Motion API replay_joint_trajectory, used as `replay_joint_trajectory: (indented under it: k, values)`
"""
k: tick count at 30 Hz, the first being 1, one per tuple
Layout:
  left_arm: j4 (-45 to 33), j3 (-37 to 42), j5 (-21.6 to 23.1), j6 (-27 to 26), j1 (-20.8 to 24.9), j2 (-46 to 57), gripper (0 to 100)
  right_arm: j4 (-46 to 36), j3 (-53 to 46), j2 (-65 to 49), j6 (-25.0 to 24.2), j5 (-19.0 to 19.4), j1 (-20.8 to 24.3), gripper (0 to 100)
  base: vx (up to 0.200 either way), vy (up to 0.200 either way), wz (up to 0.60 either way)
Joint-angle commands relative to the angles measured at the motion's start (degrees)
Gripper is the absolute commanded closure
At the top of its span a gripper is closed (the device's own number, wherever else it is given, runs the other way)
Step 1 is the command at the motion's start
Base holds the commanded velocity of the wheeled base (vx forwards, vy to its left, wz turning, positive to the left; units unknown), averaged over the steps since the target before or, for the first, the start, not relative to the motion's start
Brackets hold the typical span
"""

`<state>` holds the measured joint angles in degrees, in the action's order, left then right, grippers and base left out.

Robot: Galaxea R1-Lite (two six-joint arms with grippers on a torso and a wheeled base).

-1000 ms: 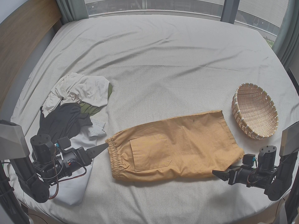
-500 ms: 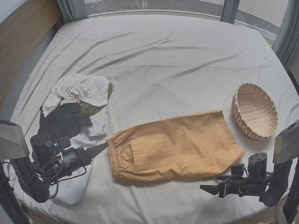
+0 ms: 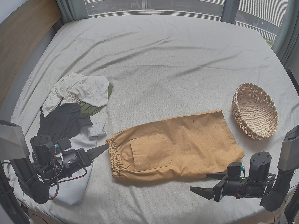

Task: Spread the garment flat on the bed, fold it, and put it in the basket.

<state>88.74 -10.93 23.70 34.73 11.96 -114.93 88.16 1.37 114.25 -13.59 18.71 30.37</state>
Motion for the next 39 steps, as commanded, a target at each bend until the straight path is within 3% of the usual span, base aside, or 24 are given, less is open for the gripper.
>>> replay_joint_trajectory:
  k: [1,7,12,19,30,39]
  values:
    - [0.0,1.3,-0.5,-0.5,1.0,-0.5,0,0.1,4.0,-7.9,-2.5,1.9,-0.2,0,0.0,0.0,0.0]
    - [0.0,1.2,-0.8,-0.5,2.7,-1.9,0,0.0,9.2,-10.3,-5.0,3.3,-0.3,0,0.0,0.0,0.0]
    - [0.1,-0.4,-4.6,-0.5,3.1,-5.4,0,0.0,14.1,-10.3,-5.1,3.3,-1.3,0,0.0,0.0,0.0]
    - [0.1,-1.0,-5.2,-0.4,4.4,-8.2,0,0.1,14.1,-10.3,-5.4,3.0,-1.6,0,0.0,0.0,0.0]
    - [0.2,-4.4,-10.5,0.0,7.5,-14.4,0,0.1,13.8,-10.0,-6.2,3.2,-3.4,0,0.0,0.0,0.0]
    - [0.2,-7.3,-10.6,0.1,7.7,-16.2,0,0.1,13.8,-10.0,-6.2,3.2,-3.3,0,0.0,0.0,0.0]
